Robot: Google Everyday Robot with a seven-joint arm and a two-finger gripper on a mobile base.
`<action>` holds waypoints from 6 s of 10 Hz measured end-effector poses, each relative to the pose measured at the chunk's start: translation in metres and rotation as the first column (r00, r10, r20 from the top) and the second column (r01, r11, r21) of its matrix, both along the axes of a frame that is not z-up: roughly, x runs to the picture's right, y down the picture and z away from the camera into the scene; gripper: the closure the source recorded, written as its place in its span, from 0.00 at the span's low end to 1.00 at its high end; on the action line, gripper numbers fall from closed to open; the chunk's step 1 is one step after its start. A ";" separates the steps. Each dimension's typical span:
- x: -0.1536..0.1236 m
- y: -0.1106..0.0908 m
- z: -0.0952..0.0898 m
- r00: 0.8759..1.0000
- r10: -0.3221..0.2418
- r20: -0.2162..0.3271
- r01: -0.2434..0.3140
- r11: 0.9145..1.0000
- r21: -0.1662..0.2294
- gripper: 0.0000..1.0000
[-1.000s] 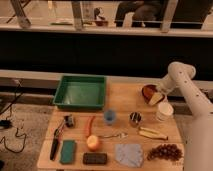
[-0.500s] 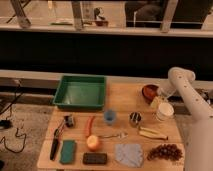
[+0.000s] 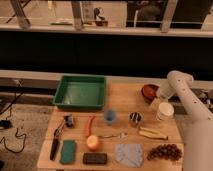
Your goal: Stack bowls into tray
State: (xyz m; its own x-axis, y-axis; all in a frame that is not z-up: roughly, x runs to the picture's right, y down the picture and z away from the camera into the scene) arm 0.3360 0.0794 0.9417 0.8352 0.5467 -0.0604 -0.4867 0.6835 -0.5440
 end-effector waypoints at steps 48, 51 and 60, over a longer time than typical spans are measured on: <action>-0.109 -0.066 -0.078 0.948 -0.149 0.281 0.087 0.971 0.223 0.92; -0.112 -0.064 -0.076 0.944 -0.153 0.291 0.090 0.972 0.219 0.92; -0.210 -0.092 -0.116 0.863 -0.330 0.383 0.208 0.922 0.325 0.92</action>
